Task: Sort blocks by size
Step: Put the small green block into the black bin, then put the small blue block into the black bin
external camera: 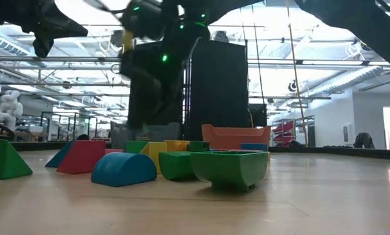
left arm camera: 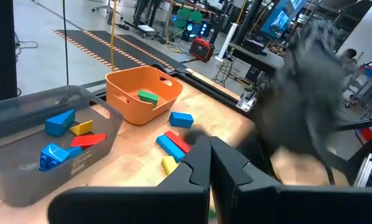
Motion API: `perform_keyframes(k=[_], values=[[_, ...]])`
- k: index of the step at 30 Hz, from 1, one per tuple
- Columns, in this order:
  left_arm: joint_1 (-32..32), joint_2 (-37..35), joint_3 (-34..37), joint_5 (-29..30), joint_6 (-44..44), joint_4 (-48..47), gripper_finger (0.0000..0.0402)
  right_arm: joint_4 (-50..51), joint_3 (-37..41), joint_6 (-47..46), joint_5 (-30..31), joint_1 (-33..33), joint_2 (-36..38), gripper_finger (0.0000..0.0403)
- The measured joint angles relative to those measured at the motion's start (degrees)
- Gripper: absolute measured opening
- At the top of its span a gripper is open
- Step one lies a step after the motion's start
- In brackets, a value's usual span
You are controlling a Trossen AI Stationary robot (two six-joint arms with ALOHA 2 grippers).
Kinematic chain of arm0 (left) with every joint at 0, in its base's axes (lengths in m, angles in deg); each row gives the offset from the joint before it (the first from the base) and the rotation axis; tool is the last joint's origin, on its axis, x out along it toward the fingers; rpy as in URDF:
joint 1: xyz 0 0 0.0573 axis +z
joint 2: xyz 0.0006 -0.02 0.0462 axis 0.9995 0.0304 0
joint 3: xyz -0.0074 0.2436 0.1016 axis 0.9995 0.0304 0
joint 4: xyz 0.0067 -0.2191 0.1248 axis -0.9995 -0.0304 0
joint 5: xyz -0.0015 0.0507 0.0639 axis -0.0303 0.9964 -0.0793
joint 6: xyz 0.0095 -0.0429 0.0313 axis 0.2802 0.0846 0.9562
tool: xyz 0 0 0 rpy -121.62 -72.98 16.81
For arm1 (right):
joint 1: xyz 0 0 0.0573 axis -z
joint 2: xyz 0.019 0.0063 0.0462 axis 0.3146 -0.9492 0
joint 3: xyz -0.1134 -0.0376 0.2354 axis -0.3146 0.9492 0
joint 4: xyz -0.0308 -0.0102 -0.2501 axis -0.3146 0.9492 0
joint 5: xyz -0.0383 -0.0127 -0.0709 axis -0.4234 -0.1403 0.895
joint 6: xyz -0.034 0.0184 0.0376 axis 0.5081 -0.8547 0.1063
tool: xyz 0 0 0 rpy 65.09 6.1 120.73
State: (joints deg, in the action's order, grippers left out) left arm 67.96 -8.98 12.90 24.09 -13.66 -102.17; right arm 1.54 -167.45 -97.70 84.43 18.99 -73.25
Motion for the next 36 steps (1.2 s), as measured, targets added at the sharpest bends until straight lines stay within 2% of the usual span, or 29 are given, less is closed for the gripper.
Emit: perform_keyframes(k=[4, 11, 17, 19, 24, 26, 28, 31, 36], values=[[0.0, 0.0, 0.0, 0.0, 0.0, 0.0, 0.0, -2.6, 0.0, 2.3, -0.1, 6.0, 3.2, 0.0113], [0.0, 0.0, 0.0, 0.0, 0.0, 0.0, 0.0, -8.8, -1.5, 3.3, 0.5, 17.1, 3.5, 0.0113], [0.0, 0.0, 0.0, 0.2, 0.1, -0.1, 0.0, -9.9, -1.4, 3.4, -3.1, 22.4, 2.2, 0.0115], [0.0, 0.0, 0.0, 0.3, 0.2, -0.2, 0.0, -11.1, -1.5, 3.9, -5.4, 23.4, 1.9, 0.0147], [0.0, 0.0, 0.0, 1.3, 0.4, -0.2, 0.0, -11.5, -1.5, 4.8, -6.9, 24.1, 1.3, 0.0264], [0.0, 0.0, 0.0, 1.7, 0.4, -0.2, 0.0, -11.8, -1.5, 5.0, -7.0, 24.0, 1.3, 0.0291], [0.0, 0.0, 0.0, 1.8, 0.4, -0.2, 0.0, -12.2, -1.5, 5.0, -7.5, 24.0, 1.3, 0.0302], [0.0, 0.0, 0.0, 1.9, 0.1, -0.8, 0.0, -12.1, -1.6, 4.8, -13.7, 23.3, 1.8, 0.0298], [0.0, 0.0, 0.0, 2.0, 0.0, -1.5, 0.0, -13.8, -2.2, 3.6, -29.5, 16.7, 3.5, 0.0276]])
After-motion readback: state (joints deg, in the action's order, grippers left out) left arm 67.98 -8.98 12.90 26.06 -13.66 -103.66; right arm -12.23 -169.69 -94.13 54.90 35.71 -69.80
